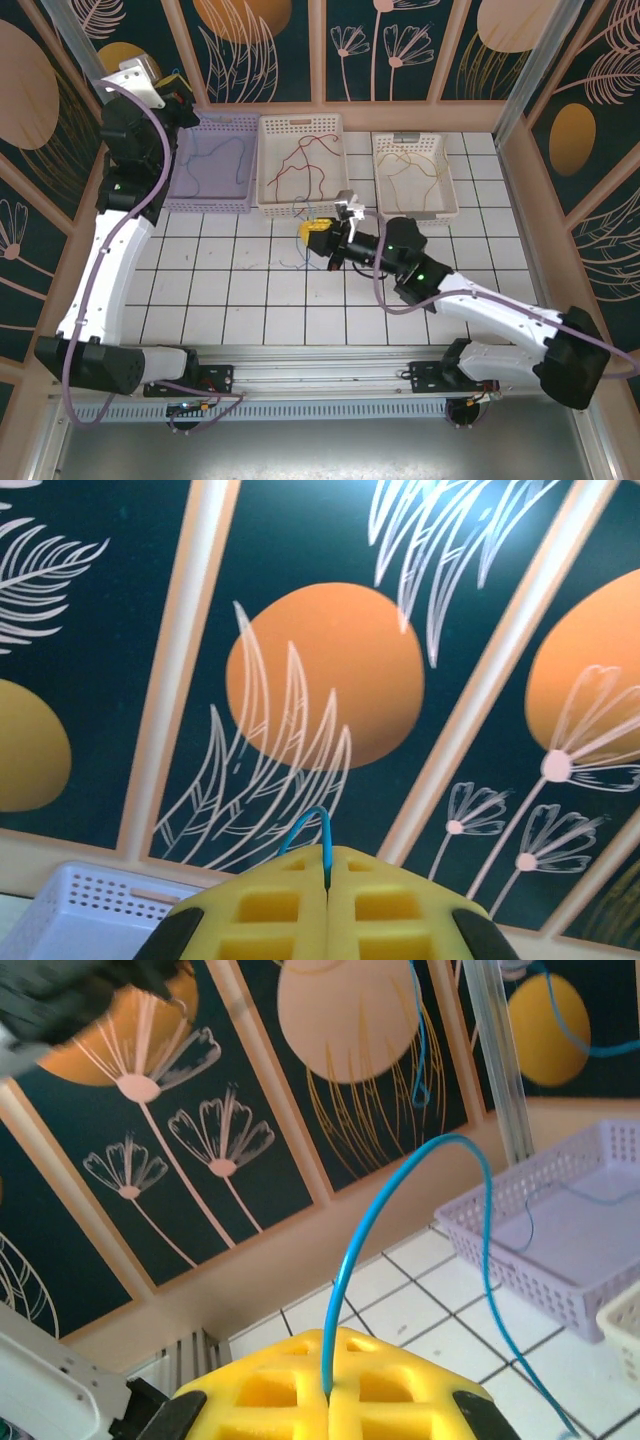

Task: Untangle the cables

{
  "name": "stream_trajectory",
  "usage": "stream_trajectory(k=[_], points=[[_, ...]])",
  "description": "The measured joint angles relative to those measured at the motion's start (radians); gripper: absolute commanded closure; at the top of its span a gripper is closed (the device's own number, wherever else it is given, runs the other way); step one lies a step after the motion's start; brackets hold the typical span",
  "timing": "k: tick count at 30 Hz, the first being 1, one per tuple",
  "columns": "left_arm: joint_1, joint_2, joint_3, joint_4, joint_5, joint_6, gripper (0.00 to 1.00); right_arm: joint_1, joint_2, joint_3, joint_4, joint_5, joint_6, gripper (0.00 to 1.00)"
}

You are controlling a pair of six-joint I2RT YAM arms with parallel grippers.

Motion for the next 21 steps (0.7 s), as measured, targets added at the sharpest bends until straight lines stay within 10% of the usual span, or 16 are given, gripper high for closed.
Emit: stream_trajectory(k=[21], points=[[0.053,0.307,-0.208,0.301,-0.058,-0.077,1.0,0.093,-0.142,0.351,-0.391,0.034,-0.144,1.0]])
